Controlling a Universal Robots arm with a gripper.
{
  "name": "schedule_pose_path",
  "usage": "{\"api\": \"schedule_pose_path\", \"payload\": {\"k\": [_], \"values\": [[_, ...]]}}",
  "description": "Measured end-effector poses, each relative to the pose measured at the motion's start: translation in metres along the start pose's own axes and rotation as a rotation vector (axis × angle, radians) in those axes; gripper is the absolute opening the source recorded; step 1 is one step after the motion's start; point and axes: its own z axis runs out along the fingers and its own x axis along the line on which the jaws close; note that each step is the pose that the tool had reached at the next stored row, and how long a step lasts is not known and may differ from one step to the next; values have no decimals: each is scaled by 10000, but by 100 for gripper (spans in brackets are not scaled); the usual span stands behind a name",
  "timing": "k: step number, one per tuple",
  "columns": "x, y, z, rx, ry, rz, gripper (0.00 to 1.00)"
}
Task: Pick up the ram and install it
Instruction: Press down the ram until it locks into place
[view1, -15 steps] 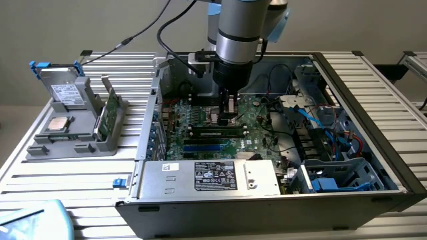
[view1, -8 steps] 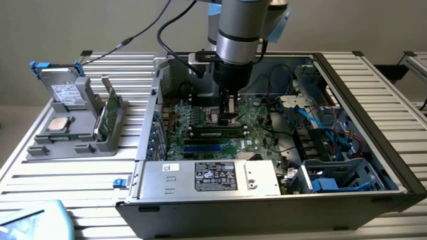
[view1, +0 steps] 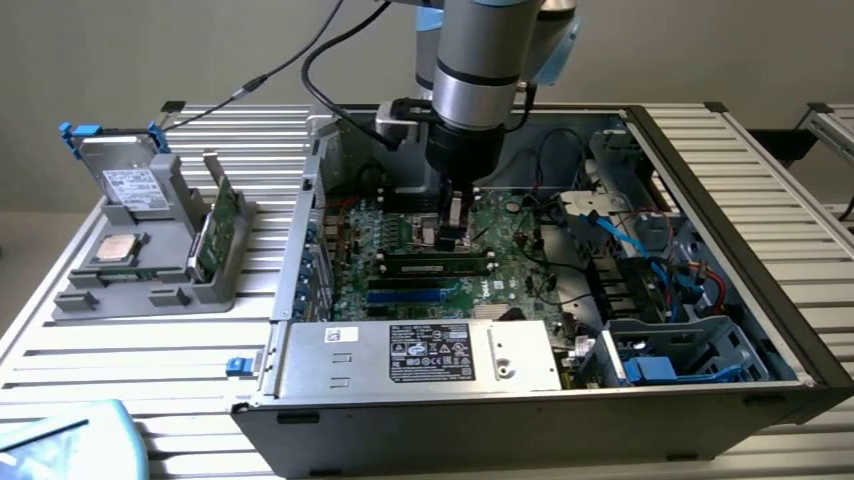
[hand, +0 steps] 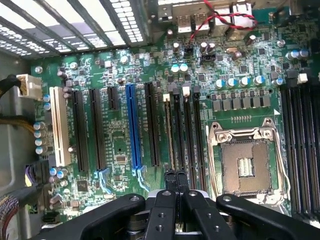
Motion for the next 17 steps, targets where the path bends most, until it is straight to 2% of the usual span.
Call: {"api": "schedule_pose_path", "payload": {"k": [17], "values": [[-3,-4,50,-178,-232,3065,11]]}}
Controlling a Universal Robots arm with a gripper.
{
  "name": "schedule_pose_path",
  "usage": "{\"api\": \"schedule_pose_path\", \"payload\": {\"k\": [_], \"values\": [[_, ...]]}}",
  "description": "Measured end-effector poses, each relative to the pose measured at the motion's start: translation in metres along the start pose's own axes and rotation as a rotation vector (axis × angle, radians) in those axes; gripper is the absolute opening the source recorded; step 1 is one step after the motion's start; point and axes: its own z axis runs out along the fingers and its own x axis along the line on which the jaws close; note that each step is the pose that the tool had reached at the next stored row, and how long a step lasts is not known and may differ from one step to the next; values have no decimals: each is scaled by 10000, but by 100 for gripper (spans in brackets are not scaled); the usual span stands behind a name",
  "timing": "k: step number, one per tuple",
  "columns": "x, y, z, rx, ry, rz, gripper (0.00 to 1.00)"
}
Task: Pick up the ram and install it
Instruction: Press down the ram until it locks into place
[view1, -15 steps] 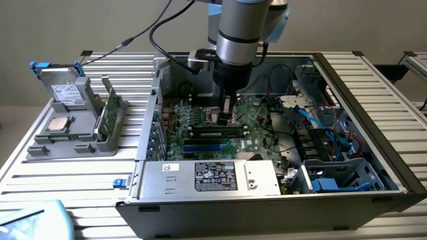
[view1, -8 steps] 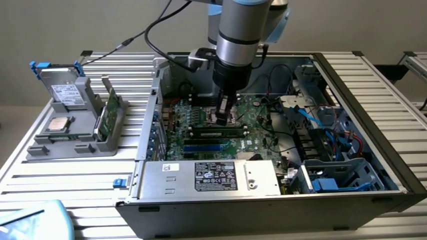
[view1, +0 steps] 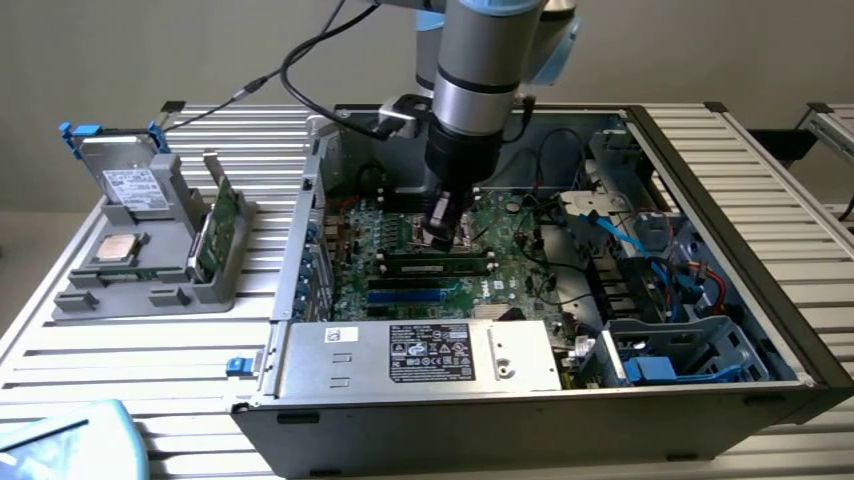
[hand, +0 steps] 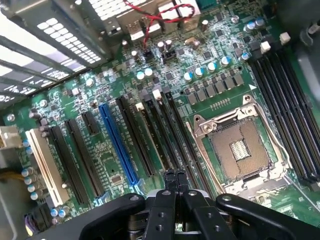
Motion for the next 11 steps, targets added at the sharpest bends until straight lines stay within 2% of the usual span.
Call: {"api": "schedule_pose_path", "payload": {"k": [11], "values": [[-3,-4,49,-117,-153,1998,11]]}}
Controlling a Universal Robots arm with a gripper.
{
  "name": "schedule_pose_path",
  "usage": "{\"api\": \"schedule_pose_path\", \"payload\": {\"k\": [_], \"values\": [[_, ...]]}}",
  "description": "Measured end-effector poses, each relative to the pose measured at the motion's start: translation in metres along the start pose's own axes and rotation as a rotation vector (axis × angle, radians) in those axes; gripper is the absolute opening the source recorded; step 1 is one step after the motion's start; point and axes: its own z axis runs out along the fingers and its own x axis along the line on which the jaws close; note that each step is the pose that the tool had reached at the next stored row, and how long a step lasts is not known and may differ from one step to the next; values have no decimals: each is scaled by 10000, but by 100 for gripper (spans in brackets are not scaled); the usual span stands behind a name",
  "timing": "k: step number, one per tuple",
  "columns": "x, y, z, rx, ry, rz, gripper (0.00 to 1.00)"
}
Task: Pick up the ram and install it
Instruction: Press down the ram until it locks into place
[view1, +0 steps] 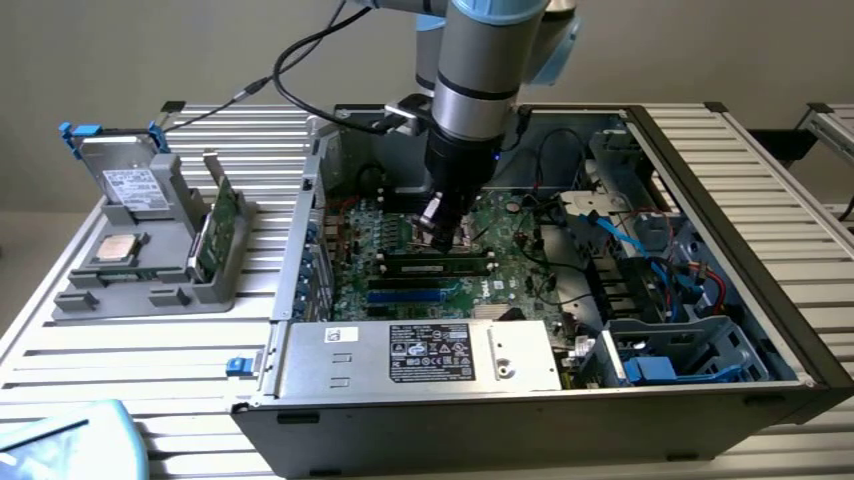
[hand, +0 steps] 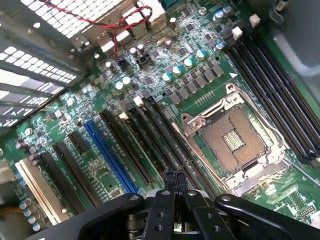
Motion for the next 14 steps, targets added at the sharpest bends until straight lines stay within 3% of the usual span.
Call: {"api": "schedule_pose_path", "payload": {"k": [14], "values": [[-3,-4,50,-130,-191,2431,11]]}}
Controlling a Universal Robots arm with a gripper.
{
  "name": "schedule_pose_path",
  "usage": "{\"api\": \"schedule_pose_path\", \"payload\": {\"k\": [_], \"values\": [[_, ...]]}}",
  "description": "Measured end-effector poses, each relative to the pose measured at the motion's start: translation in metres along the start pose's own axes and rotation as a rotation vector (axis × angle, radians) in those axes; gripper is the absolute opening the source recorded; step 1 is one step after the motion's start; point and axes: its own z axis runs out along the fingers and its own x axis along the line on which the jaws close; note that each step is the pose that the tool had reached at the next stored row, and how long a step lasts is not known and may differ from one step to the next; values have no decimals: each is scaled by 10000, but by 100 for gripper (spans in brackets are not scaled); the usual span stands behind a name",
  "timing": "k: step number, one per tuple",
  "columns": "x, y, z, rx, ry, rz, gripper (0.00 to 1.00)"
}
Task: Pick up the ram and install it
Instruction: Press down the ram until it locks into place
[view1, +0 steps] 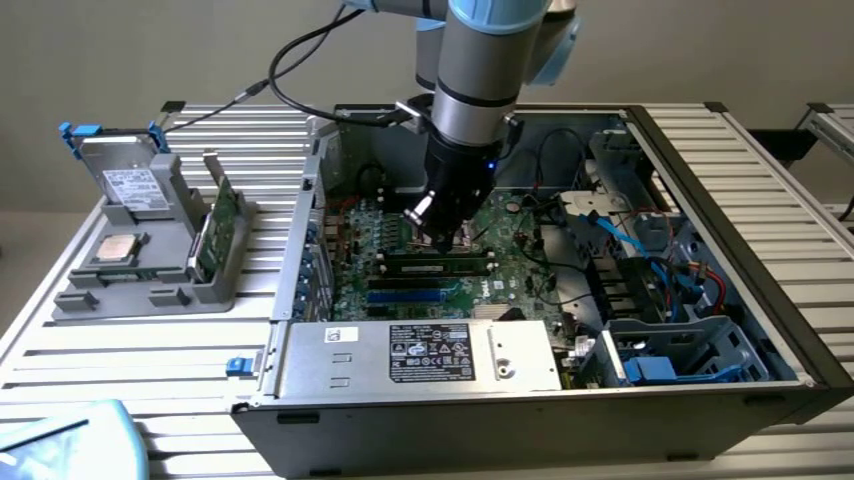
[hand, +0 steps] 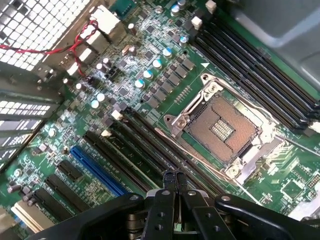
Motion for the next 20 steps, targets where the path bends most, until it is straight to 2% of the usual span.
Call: {"api": "schedule_pose_path", "payload": {"k": [7,20], "values": [[0,0,3,-31,-106,970,11],[0,0,3,-116,-232,2649,11]]}}
